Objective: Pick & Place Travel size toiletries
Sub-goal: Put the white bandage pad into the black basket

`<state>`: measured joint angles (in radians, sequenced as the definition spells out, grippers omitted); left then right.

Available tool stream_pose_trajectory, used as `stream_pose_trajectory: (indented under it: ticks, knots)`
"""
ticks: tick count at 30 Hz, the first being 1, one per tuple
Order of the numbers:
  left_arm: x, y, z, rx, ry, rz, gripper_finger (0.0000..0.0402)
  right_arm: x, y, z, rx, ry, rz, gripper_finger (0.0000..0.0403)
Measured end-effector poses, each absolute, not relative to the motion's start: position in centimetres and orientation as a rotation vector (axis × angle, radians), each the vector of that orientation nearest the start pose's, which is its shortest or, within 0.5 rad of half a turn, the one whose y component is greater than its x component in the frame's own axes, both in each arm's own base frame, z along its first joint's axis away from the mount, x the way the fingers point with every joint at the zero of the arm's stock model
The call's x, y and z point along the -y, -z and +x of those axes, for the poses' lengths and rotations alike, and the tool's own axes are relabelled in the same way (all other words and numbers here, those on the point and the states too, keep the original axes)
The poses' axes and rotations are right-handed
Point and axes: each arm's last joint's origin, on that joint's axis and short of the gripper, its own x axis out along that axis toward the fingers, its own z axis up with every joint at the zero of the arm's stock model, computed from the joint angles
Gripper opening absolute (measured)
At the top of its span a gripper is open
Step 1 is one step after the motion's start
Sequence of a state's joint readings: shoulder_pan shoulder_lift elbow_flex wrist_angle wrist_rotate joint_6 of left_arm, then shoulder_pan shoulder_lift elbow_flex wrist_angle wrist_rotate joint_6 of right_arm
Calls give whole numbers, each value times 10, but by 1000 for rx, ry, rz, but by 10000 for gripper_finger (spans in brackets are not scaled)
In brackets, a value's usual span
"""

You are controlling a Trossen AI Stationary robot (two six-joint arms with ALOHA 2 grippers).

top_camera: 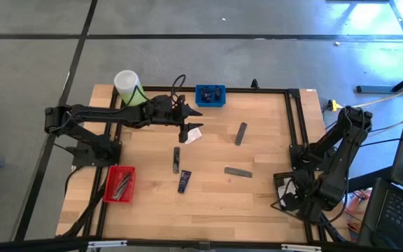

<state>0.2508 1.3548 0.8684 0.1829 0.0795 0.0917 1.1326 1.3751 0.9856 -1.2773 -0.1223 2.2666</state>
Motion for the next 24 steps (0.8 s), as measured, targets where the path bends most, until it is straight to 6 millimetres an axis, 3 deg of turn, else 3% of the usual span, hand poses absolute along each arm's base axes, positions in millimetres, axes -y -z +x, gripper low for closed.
stream_pose_trajectory:
  ticks: [9, 24]
  knots:
    - [-72, -271, 291, -307, -156, 41, 189, -198, -211, 96, -1527, 1076, 744, 0]
    - [-72, -271, 291, -307, -156, 41, 191, -197, -198, 124, -1545, 998, 725, 1]
